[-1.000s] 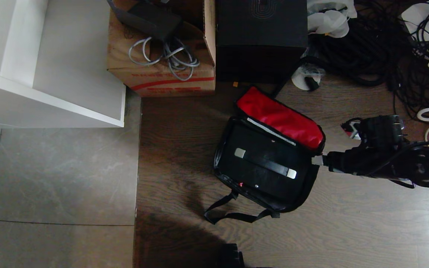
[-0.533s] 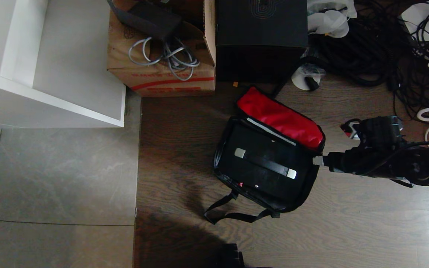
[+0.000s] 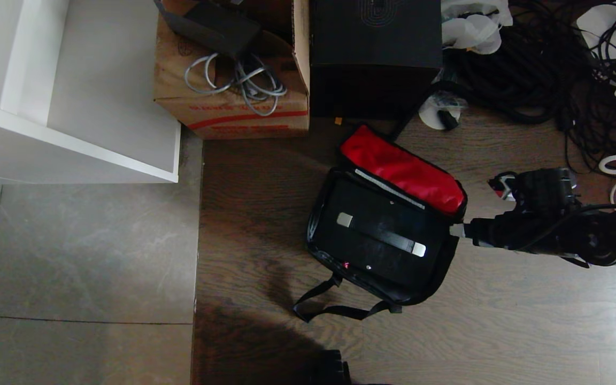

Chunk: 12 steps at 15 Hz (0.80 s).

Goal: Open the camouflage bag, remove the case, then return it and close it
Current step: Grip the handle

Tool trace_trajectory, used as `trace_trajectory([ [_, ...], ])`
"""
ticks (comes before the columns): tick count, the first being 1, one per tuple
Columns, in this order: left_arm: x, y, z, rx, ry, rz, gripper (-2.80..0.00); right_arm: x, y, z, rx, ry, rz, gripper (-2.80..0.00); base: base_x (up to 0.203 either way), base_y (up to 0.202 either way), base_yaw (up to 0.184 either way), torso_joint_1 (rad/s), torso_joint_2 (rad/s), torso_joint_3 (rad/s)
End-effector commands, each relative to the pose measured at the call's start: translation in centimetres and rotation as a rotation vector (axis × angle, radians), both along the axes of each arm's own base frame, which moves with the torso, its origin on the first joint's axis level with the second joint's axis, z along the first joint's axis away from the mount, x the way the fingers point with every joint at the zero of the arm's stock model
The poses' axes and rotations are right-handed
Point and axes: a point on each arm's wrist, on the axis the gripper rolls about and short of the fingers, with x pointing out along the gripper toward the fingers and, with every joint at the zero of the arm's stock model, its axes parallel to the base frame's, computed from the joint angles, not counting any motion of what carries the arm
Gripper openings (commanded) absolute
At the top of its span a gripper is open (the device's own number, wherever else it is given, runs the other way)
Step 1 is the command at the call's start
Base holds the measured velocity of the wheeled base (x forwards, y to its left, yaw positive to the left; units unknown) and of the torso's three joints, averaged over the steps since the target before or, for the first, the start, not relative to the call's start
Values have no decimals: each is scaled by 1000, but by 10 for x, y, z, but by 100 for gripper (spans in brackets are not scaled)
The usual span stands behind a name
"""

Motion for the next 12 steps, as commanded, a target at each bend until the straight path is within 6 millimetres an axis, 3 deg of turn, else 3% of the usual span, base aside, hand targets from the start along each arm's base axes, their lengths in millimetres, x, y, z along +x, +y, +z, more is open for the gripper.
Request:
trace_trajectory([
  [1, 1, 0, -2, -1, 8, 1, -280, 7, 0, -5, 2, 5, -1, 0, 0, 0, 0, 0, 0, 0],
  [5, 1, 0, -2, -1, 7, 1, -280, 12, 1, -8, 3, -4, -1, 0, 0, 0, 0, 0, 0, 0],
  [6, 1, 0, -3, -1, 9, 2, -280, 13, 1, -9, 2, -9, -1, -280, 0, 0, 0, 0, 0, 0],
  [12, 1, 0, -2, -1, 7, 1, -280, 16, 1, -10, -1, -31, 6, -280, 0, 0, 0, 0, 0, 0],
])
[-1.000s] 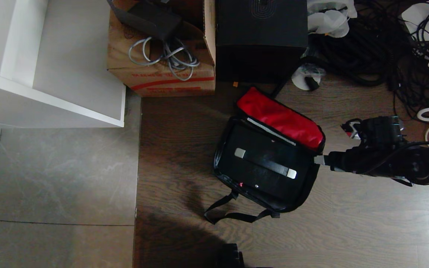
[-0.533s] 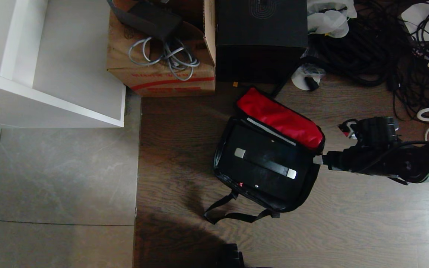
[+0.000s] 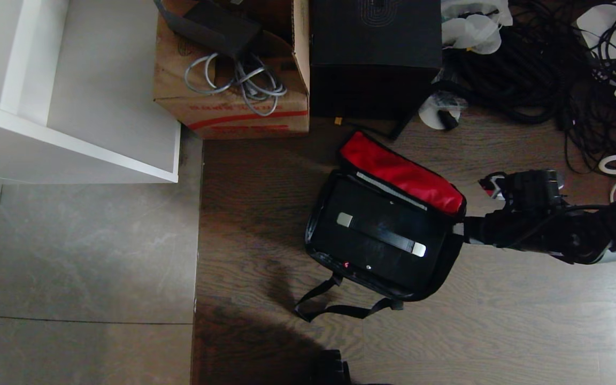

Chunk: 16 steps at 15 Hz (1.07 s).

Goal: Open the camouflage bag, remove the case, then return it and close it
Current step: Grip the handle

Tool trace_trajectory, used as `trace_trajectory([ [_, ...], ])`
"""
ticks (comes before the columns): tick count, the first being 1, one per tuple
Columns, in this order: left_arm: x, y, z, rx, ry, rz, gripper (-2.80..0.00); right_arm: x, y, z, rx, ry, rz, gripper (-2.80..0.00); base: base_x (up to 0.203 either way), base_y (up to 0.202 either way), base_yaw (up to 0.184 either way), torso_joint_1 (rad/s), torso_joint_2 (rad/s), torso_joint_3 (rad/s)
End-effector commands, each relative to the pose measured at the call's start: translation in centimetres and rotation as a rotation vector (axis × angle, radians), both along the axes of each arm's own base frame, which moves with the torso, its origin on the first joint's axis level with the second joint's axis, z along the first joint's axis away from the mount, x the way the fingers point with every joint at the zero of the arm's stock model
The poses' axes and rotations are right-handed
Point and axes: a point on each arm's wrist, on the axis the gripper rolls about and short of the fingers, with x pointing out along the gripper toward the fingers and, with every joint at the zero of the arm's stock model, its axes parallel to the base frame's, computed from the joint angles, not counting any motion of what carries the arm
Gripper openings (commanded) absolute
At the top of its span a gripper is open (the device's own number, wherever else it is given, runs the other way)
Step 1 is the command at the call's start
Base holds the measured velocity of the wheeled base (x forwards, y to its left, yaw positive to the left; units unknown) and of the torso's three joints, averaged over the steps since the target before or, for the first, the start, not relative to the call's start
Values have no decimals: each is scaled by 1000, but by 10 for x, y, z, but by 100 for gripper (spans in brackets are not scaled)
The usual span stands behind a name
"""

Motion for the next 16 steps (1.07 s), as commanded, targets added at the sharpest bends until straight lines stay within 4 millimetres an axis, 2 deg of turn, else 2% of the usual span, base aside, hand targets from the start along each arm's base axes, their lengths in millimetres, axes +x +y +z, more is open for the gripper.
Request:
trace_trajectory([
  [1, 1, 0, -2, -1, 8, 0, -280, 0, 0, 0, 1, -3, -1, -280, 0, 0, 0, 0, 0, 0],
  [4, 1, 0, -2, -1, 8, 1, -280, 0, -1, 2, 1, -9, -2, -280, 0, 0, 0, 0, 0, 0],
  [7, 1, 0, -2, -1, 7, 0, -280, 0, -9, 5, -5, -23, -22, -280, 0, 0, 0, 0, 0, 0],
  [16, 1, 0, -2, -1, 7, 0, -280, -3, -51, 9, -75, -36, -90, -280, 0, 0, 0, 0, 0, 0],
])
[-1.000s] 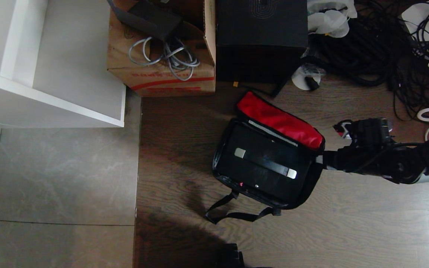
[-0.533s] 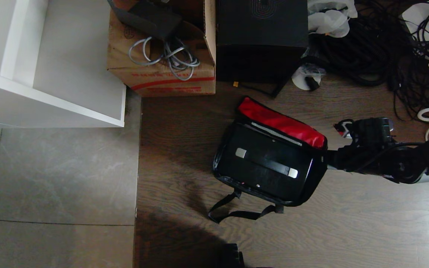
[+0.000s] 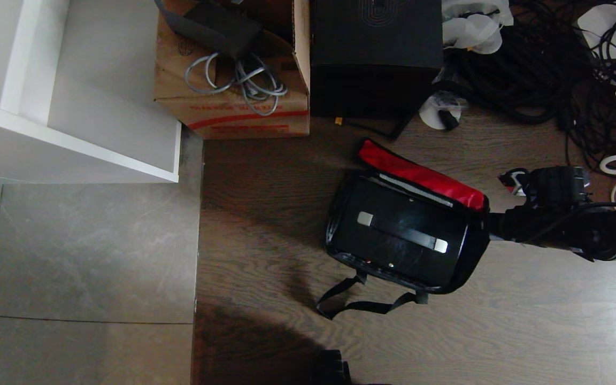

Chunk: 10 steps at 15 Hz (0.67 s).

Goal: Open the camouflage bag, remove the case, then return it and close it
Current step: Grip the handle

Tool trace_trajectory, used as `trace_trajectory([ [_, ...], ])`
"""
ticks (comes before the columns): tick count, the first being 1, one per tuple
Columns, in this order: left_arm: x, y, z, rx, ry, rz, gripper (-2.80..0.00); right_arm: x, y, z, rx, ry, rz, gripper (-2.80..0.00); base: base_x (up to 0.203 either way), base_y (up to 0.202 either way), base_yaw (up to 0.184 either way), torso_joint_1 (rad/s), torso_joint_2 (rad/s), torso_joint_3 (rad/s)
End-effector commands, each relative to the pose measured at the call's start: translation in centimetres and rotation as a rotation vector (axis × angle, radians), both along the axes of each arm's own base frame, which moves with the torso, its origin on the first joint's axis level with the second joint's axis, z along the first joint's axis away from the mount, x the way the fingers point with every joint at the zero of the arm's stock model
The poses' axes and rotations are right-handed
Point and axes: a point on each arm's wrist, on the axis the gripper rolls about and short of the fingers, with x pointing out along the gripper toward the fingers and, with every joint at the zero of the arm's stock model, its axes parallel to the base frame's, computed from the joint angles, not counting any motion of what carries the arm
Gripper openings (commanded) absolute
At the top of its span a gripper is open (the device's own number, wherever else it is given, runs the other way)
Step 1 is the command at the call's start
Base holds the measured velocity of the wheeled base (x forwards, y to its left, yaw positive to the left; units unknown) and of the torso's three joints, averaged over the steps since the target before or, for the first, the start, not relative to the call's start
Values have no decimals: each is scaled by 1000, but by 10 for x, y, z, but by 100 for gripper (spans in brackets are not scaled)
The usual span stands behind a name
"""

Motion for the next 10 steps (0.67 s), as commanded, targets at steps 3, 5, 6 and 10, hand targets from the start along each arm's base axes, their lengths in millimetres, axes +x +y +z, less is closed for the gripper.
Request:
trace_trajectory([
  [3, 1, 0, -2, -1, 8, 0, -280, -5, -25, 3, -50, 4, -39, -280, 0, 0, 0, 0, 0, 0],
  [5, 1, 0, -2, -1, 9, 2, -280, -10, -25, 1, -52, 18, -38, -280, 0, 0, 0, 0, 0, 0],
  [6, 1, 0, -2, -1, 7, 0, -280, -13, -23, -2, -51, 33, -31, -280, 0, 0, 0, 0, 0, 0],
  [10, 1, 0, -2, -1, 7, 2, -280, -21, 0, -7, -48, 61, 32, -280, 0, 0, 0, 0, 0, 0],
])
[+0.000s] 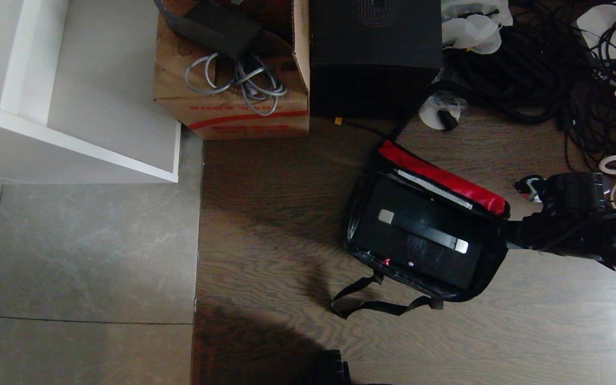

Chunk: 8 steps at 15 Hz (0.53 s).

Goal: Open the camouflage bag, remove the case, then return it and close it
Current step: Grip the handle

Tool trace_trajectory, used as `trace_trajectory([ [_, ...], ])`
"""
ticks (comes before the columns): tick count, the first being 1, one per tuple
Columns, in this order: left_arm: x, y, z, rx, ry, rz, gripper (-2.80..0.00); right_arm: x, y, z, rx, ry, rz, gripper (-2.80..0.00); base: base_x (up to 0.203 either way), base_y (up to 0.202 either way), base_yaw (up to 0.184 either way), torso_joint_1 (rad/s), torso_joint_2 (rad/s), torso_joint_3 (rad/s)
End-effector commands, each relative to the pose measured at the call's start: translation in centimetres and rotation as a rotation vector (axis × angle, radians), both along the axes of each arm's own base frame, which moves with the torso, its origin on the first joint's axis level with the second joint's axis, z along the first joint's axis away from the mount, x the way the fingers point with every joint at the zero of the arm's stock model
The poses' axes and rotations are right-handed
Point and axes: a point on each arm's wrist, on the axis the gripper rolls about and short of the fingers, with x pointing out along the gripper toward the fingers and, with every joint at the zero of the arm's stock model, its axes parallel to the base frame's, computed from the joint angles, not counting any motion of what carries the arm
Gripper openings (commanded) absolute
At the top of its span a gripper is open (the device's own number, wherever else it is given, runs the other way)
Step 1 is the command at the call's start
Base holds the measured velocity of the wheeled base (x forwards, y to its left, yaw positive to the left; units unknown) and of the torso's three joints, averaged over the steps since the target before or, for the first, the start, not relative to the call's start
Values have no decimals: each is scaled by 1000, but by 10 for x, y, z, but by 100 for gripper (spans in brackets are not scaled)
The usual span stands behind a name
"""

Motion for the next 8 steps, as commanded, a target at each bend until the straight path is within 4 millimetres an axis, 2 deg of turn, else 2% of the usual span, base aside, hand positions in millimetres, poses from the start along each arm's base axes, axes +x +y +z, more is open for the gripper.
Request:
trace_trajectory([
  [1, 1, 0, -2, -1, 8, 2, -280, -4, 13, -1, 1, 7, 37, -280, 0, 0, 0, 0, 0, 0],
  [4, 1, 0, -2, -1, 7, 0, -280, -10, 26, -12, 5, 54, 74, -280, 0, 0, 0, 0, 0, 0],
  [6, 1, 0, -2, -1, 8, 1, -280, -6, 26, -12, 4, 48, 80, -280, 0, 0, 0, 0, 0, 0],
  [7, 1, 0, -2, -1, 7, 1, -280, -3, 26, -12, 0, 45, 78, 0, 0, 0, 0, 0, 0, 0],
  [8, 1, 0, -2, -1, 9, -1, -280, -2, 26, -12, -2, 39, 79, 0, 0, 0, 0, 0, 0, 0],
])
